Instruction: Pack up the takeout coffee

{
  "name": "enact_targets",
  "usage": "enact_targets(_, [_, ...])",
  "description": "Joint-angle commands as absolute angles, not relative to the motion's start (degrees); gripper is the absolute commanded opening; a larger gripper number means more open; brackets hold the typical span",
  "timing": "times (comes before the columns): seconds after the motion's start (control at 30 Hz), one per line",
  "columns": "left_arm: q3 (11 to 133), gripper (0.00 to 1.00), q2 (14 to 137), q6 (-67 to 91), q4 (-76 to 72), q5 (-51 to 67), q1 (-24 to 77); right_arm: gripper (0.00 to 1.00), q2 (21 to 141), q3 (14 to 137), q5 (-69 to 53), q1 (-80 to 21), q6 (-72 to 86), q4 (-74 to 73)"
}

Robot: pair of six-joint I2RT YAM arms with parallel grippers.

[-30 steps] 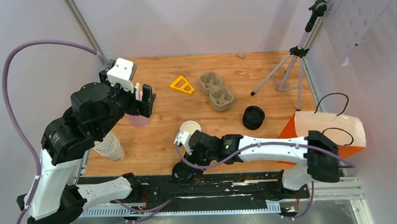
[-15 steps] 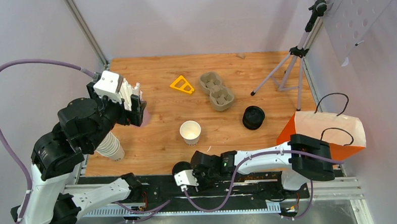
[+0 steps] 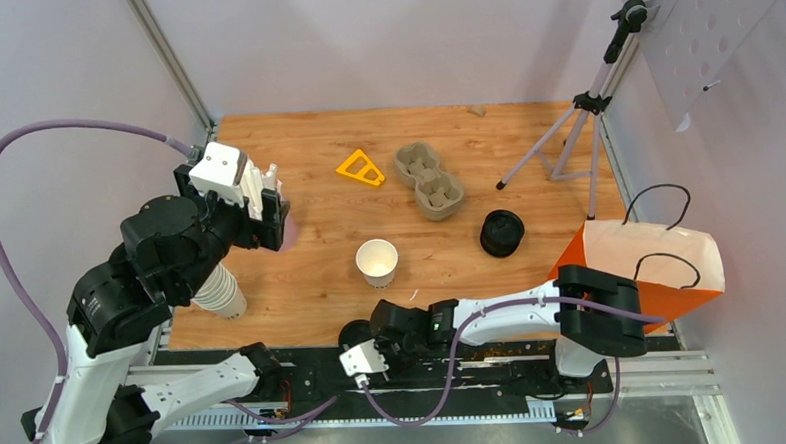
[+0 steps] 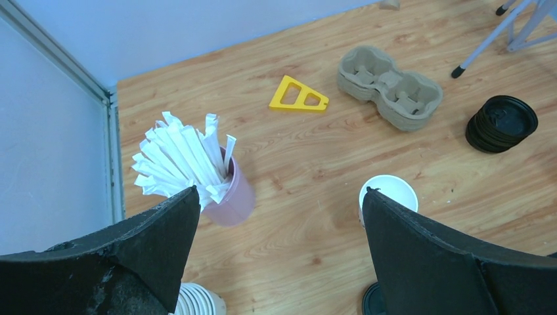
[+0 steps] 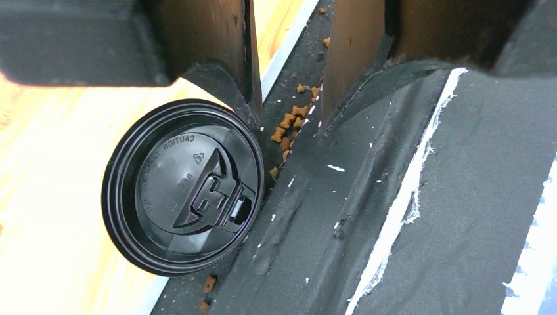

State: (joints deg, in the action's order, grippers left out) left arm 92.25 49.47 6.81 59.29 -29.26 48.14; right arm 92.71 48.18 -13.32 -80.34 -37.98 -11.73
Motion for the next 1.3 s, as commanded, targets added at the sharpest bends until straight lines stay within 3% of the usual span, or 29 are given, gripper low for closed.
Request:
enact_targets(0.0, [91.7,1.00,49.9,5.2,56.5,-30.0,48.1,0.39,90.8,50.8,-12.6,-80.3,-39.8,-11.4])
enact_targets(0.7, [88.3,1.00,48.8,4.0,55.7,-30.9,48.1,0.38,97.8,55.1,-11.8,-80.8,-43.4,-10.1])
enact_targets(0.83, [87.4,1.00,48.3,3.7,55.3,-31.2,48.1,0.33,99.6,55.6,-9.8,-81.4,-43.2,-8.4])
enact_targets(1.03, [87.2,1.00,48.2,3.1,55.0,-30.8,48.1,0.01,98.3,53.7,-6.2,-82.5,-42.2,-4.3])
enact_targets(1.27, [87.2,1.00,48.3,3.0,55.3,-28.4,48.1,0.00,92.5,53.8,-6.1,-82.4,-32.7,-5.6])
